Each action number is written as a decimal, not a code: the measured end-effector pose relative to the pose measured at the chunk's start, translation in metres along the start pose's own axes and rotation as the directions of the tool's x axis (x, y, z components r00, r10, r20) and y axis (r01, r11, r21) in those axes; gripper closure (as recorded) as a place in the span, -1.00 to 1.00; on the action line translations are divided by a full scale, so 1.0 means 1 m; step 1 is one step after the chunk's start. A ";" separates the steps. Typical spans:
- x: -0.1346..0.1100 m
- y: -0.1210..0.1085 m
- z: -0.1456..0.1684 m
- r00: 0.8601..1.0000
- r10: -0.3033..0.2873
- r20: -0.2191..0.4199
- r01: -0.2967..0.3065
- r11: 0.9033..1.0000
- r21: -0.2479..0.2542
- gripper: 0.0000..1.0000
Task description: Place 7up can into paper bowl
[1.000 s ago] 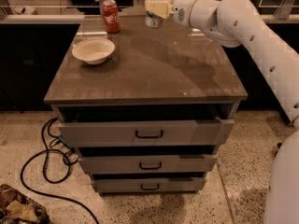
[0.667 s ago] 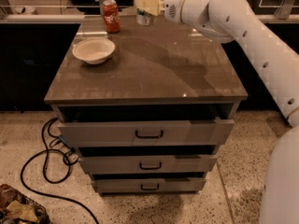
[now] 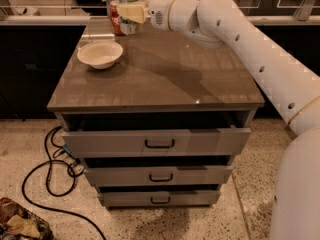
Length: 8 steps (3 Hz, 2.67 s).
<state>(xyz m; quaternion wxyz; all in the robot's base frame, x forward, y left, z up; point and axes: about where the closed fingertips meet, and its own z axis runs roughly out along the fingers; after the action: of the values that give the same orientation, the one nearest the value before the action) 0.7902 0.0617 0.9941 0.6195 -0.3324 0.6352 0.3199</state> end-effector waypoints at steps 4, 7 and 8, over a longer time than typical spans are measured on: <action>0.062 0.058 0.085 0.999 -0.038 0.004 0.038 0.974 -0.223 1.00; 0.099 0.042 0.093 0.992 -0.094 -0.086 0.071 0.968 -0.241 0.62; 0.100 0.044 0.095 0.992 -0.093 -0.086 0.069 0.967 -0.245 0.17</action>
Offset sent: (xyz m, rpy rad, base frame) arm -0.0084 0.0935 -0.0419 -0.0120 -0.0069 0.1863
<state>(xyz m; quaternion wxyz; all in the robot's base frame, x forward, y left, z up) 0.8076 0.1625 0.8912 0.5555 -0.4462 0.6067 0.3525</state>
